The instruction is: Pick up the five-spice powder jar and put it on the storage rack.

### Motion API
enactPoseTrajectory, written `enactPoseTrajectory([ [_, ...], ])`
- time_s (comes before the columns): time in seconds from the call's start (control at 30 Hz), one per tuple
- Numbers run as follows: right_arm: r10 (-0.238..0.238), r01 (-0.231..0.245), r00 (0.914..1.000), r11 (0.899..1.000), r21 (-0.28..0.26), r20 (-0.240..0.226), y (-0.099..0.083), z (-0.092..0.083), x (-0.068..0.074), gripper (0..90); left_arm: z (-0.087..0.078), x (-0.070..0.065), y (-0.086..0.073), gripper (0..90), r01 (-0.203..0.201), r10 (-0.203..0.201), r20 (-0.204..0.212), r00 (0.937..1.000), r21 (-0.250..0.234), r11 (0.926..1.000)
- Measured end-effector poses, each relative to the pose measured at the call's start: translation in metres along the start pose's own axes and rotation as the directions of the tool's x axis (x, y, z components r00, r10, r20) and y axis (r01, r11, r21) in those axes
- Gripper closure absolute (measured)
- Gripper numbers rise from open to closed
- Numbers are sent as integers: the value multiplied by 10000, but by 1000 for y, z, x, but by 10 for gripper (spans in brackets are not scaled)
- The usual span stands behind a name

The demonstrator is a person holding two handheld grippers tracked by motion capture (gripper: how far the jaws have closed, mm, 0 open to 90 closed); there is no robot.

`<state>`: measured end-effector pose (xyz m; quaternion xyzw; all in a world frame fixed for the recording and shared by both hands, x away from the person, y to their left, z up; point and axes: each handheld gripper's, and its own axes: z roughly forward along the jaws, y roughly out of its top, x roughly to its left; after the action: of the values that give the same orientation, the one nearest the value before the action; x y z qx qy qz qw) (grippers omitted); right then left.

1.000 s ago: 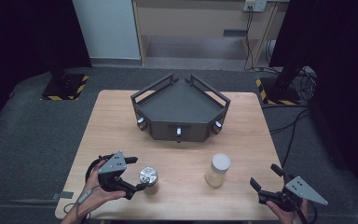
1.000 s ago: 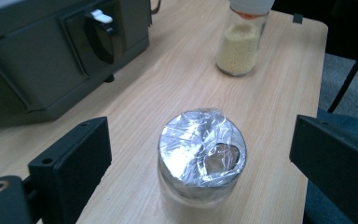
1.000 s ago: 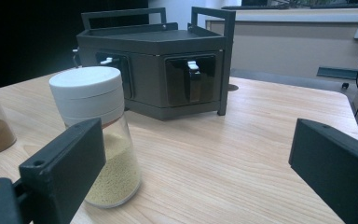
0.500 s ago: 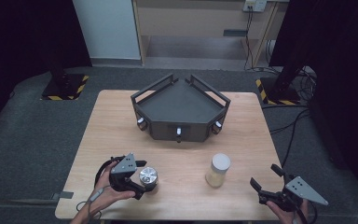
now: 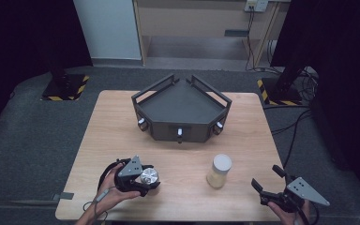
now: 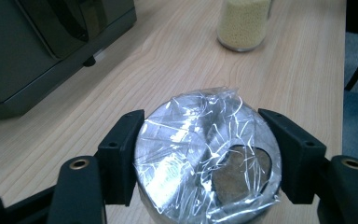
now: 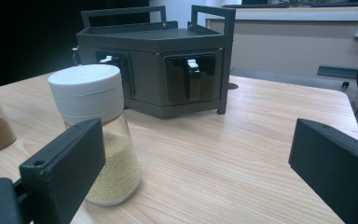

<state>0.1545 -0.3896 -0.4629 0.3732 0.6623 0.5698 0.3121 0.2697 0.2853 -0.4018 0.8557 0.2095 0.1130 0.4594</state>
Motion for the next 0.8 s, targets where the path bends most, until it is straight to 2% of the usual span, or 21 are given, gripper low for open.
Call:
enactPoseTrajectory([
  [0.27, -6, 6, 10000, 10000, -9, -10, 0, 0, 0, 44, 0, 1, 6, 335, 77, -77, 31, 10000, 161, 9998],
  [0.47, -2, 2, 10000, 10000, -2, -6, 0, 0, 0, 43, -4, 3, 14, 335, 88, -89, 88, 9999, 24, 10000],
  [0.8, 48, -47, 10000, 10000, 54, -13, 0, 1, -1, 35, -18, 10, 44, 334, -66, 68, 128, 9999, -190, 9998],
])
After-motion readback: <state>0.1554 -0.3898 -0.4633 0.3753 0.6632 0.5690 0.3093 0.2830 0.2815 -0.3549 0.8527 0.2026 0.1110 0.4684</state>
